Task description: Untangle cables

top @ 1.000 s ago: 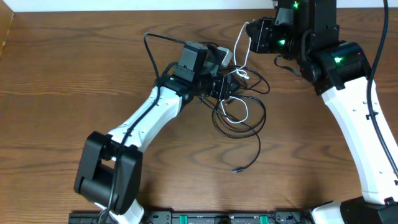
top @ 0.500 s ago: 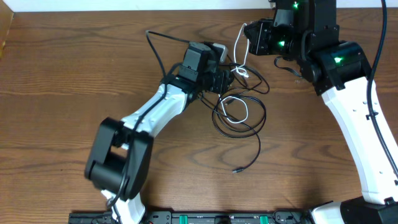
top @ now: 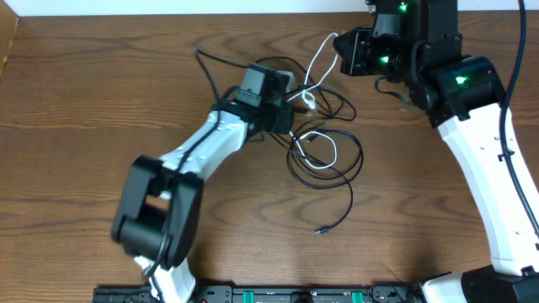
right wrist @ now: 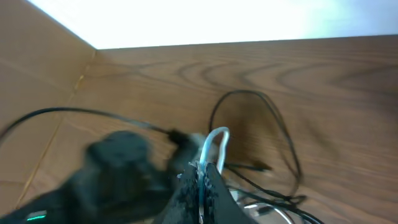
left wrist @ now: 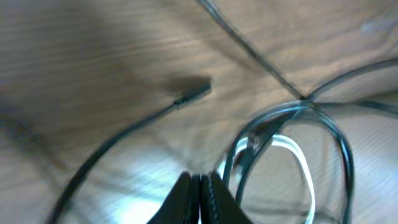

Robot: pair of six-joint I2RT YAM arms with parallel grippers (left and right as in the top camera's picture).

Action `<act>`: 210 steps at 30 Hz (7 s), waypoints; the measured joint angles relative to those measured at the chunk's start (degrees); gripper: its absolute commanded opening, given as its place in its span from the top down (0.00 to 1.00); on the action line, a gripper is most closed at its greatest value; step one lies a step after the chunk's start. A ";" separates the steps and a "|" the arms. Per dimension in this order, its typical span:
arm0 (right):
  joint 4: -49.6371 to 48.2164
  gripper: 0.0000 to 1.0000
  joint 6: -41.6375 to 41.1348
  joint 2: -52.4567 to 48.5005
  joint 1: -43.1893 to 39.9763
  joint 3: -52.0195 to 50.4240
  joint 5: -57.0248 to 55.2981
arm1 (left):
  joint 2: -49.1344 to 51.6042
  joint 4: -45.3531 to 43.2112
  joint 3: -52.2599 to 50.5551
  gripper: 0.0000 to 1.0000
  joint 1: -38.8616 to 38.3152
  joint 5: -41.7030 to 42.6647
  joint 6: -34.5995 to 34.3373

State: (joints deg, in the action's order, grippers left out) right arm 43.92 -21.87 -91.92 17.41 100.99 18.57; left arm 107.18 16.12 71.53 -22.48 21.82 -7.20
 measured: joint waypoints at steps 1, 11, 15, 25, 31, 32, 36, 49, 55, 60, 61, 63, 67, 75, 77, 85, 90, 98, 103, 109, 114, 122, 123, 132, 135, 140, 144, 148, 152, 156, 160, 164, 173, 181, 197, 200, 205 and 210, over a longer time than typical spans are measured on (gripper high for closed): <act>0.24 0.99 0.00 0.00 -0.85 0.00 -0.11 | -2.47 4.00 0.02 0.93 0.57 -0.09 0.15; 1.46 0.99 -0.02 -3.69 -3.69 0.00 -0.31 | -33.35 20.37 1.92 0.93 1.60 9.16 1.99; 1.84 0.99 -0.02 -5.90 -3.69 0.00 -0.31 | -37.35 15.41 1.92 0.93 1.57 13.20 3.04; 2.38 0.99 0.28 -6.29 -4.22 0.00 -0.26 | -42.16 1.57 2.12 0.92 4.28 15.17 1.18; -0.48 0.99 7.08 -6.29 -4.37 0.00 3.10 | -39.93 15.61 2.36 0.72 4.85 6.40 4.63; -0.57 0.99 7.87 -6.29 -4.37 0.00 3.63 | -39.32 16.65 2.36 0.66 4.85 5.77 5.27; 0.07 0.99 9.79 -6.29 -4.37 0.00 4.94 | -36.00 20.00 2.36 0.46 4.85 4.02 7.21; -1.75 0.99 11.32 -6.29 -3.67 0.28 17.57 | -28.24 9.01 2.34 0.29 4.85 7.37 6.99; -1.57 0.99 12.11 -6.21 -3.69 0.76 21.75 | -25.24 -0.76 2.43 0.20 4.85 13.70 5.14; -1.14 0.99 12.20 -6.10 -4.31 0.96 25.14 | -18.25 -4.76 2.43 0.17 4.85 17.77 3.13; -0.96 0.99 12.33 -6.08 -4.55 0.96 25.73 | -16.90 -5.68 2.43 0.16 4.85 18.03 2.73; -0.37 0.99 12.55 -6.05 -4.92 0.98 26.67 | -13.64 -11.56 2.38 0.15 4.83 18.69 0.50; 0.09 0.99 13.20 -6.05 -5.01 0.98 28.00 | -10.86 -20.06 2.36 0.15 4.79 19.06 -3.69; 1.29 0.99 13.42 -6.05 -5.01 1.01 29.92 | -3.56 -34.99 2.43 0.19 2.29 19.63 -12.37; 1.86 0.99 13.64 -6.05 -5.01 1.03 30.16 | -3.02 -35.39 2.43 0.54 0.94 18.27 -13.11; 4.63 0.99 12.87 -6.05 -5.25 1.07 22.49 | -3.15 -32.44 2.43 0.93 3.37 13.57 -12.33; 5.01 0.99 10.10 -6.05 -5.33 1.07 12.90 | -7.78 -18.99 2.29 0.93 6.38 6.58 -8.37; 4.61 0.81 10.19 -6.03 -5.33 1.07 9.05 | -25.44 -6.69 2.25 0.93 6.32 -4.98 -0.04; 4.57 0.23 20.85 -6.05 -5.20 1.07 18.53 | -28.28 -5.09 2.25 0.93 6.32 -6.75 1.29; 4.50 0.23 32.41 -7.63 -4.98 1.07 31.65 | -28.28 -3.48 2.25 0.93 6.32 -7.17 1.29; -4.57 0.25 34.86 -16.44 -2.16 1.01 36.00 | -28.28 -3.39 2.25 0.93 6.32 -7.15 1.03; -19.17 0.93 27.26 -22.27 2.67 0.92 30.80 | -28.28 -3.41 2.25 0.93 6.32 -7.15 -0.09; -20.02 0.99 25.88 -22.27 2.78 0.90 30.01 | -28.28 -3.45 2.25 0.93 6.32 -7.15 -0.09; -18.01 0.99 15.93 -22.25 1.46 0.92 21.62 | -28.37 -8.33 2.27 0.93 7.02 -9.18 -0.26; -17.40 0.99 15.30 -22.25 1.46 0.92 21.03 | -28.92 -11.74 2.34 0.93 7.02 -15.30 -0.26; -15.61 0.99 14.64 -22.25 1.46 0.92 20.09 | -29.42 -13.88 2.36 0.93 7.04 -30.29 2.47; -15.39 0.99 14.62 -22.25 1.46 0.92 19.45 | -29.42 -12.17 2.40 0.92 6.49 -36.48 8.66; -15.08 0.99 14.67 -22.25 1.46 0.92 18.82 | -29.51 -3.61 2.89 0.93 4.57 -32.30 19.65; -14.73 0.99 14.69 -22.25 1.44 0.92 18.80 | -29.29 0.94 2.91 0.93 3.26 -24.24 25.14; -14.60 0.99 15.06 -22.25 1.44 0.92 20.24 | -26.56 -4.68 3.04 0.93 3.23 -21.16 22.10; -14.56 0.99 15.19 -22.25 1.46 0.92 21.86 | -20.90 -9.11 3.41 0.92 3.21 -22.75 16.26; -13.94 0.99 15.85 -22.25 1.46 0.92 24.68 | -13.92 -11.69 3.41 0.93 3.21 -33.46 8.39; -11.15 0.99 18.27 -22.25 1.46 0.92 25.70 | -16.26 -13.38 3.39 0.93 3.32 -35.78 3.23; -13.94 0.99 18.51 -20.87 0.13 0.92 25.77 | -25.64 -14.23 3.43 0.93 3.30 -34.99 4.02; -6.03 0.99 18.10 9.05 -7.82 3.15 13.22 | -27.36 -3.26 3.50 0.14 3.28 -23.26 4.28; -4.31 0.99 17.81 9.81 -11.02 3.15 11.45 | -27.36 -1.31 3.50 0.05 3.28 -22.10 4.44; 0.76 0.99 17.40 9.88 -16.52 3.13 4.35 | -27.36 2.91 3.50 0.05 3.28 -21.62 4.44; 3.58 0.99 17.25 9.79 -17.40 3.13 -4.96 | -27.34 5.29 3.50 0.04 3.28 -21.51 4.44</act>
State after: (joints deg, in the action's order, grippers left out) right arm 47.51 -4.62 -82.13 0.01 104.12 13.61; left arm 79.83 21.41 75.02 -19.20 0.32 -2.76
